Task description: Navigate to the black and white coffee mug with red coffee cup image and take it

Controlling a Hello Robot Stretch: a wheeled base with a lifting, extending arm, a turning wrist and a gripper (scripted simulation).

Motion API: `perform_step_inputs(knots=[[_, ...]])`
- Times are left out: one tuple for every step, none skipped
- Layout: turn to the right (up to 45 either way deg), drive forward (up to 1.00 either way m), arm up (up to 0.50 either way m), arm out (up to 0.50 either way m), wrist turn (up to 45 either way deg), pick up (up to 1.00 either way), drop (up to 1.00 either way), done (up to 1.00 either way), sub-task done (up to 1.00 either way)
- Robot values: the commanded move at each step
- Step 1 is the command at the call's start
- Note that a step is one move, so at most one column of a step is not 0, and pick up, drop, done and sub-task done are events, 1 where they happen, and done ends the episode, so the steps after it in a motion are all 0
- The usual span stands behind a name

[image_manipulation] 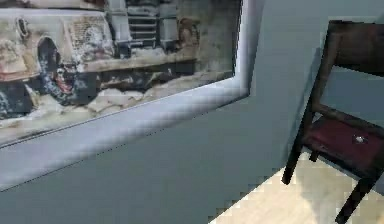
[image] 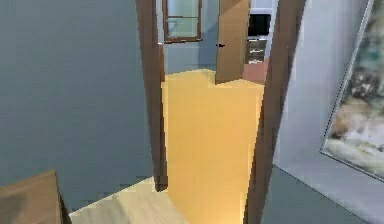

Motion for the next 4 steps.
perform_step_inputs(knots=[[0.0, 1.00, 0.00, 0.00, 0.0, 0.00, 0.00, 0.00, 0.00], [0.0, 0.50, 0.00, 0.00, 0.0, 0.00, 0.00, 0.00, 0.00], [-18.0, 0.00, 0.00, 0.00, 0.0, 0.00, 0.00, 0.00, 0.00], [0.0, 1.00, 0.00, 0.00, 0.0, 0.00, 0.00, 0.00, 0.00]])
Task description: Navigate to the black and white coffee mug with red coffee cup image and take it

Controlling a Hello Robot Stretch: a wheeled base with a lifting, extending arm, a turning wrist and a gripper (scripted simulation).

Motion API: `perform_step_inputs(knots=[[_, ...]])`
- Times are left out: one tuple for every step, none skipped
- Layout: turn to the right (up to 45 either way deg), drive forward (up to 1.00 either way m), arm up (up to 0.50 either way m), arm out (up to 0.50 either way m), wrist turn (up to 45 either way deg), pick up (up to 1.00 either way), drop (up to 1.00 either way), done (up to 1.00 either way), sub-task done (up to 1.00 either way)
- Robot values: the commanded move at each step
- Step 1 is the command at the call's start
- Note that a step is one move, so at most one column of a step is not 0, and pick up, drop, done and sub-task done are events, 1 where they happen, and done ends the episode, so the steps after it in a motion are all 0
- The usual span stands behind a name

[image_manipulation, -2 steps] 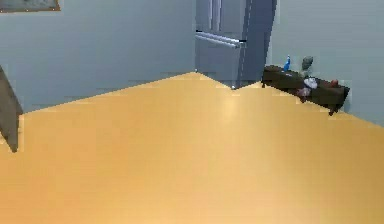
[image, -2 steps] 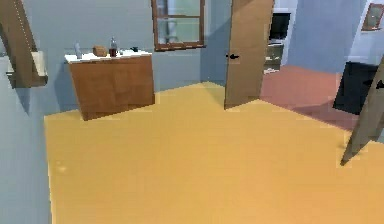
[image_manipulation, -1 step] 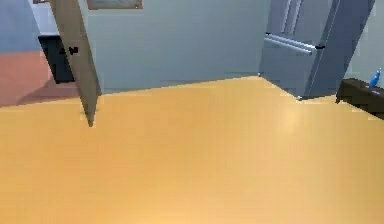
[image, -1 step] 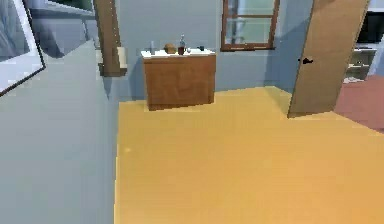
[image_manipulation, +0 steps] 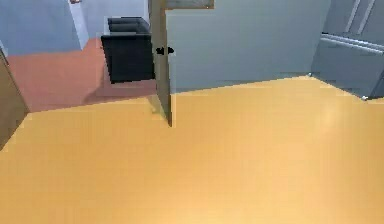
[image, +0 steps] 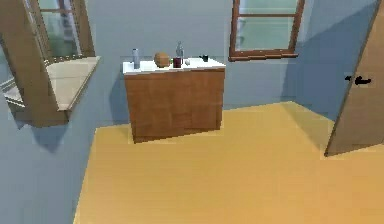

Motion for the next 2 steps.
perform_step_inputs(knots=[[0.0, 1.00, 0.00, 0.00, 0.0, 0.00, 0.00, 0.00, 0.00], [-3.0, 0.00, 0.00, 0.00, 0.0, 0.00, 0.00, 0.00, 0.00]])
